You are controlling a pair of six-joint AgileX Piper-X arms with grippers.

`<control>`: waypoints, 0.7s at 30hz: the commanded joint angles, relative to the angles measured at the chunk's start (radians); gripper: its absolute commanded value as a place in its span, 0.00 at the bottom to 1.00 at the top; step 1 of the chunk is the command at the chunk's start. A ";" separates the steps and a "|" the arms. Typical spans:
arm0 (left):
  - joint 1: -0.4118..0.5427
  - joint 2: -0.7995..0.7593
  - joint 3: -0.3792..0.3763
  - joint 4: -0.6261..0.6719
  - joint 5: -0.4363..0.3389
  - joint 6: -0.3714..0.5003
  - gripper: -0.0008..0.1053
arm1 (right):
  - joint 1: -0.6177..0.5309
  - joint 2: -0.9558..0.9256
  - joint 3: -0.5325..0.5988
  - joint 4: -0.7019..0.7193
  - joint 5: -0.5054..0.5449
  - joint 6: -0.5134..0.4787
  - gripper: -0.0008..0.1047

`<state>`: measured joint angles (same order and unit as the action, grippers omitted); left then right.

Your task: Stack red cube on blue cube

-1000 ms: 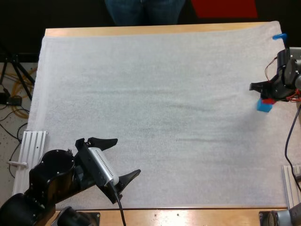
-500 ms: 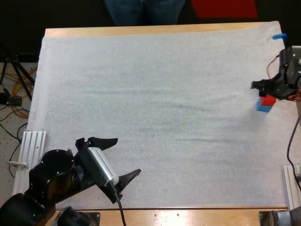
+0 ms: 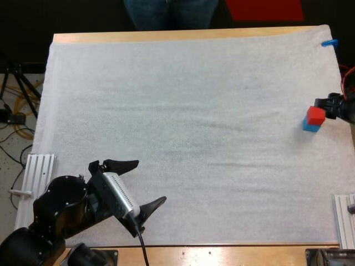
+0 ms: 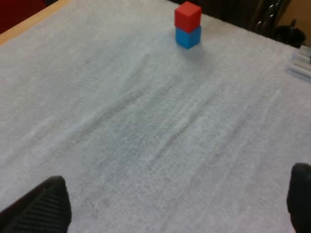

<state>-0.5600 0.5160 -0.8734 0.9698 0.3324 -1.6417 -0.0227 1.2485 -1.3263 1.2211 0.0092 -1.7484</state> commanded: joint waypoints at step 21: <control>0.588 -0.030 -0.061 -0.121 -0.105 0.011 0.83 | 0.144 -0.485 0.359 -0.276 0.050 -0.002 0.58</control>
<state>0.0173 0.5100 -0.9223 0.8411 0.2212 -1.6379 0.1218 0.7864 -0.9770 0.9655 0.0523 -1.7354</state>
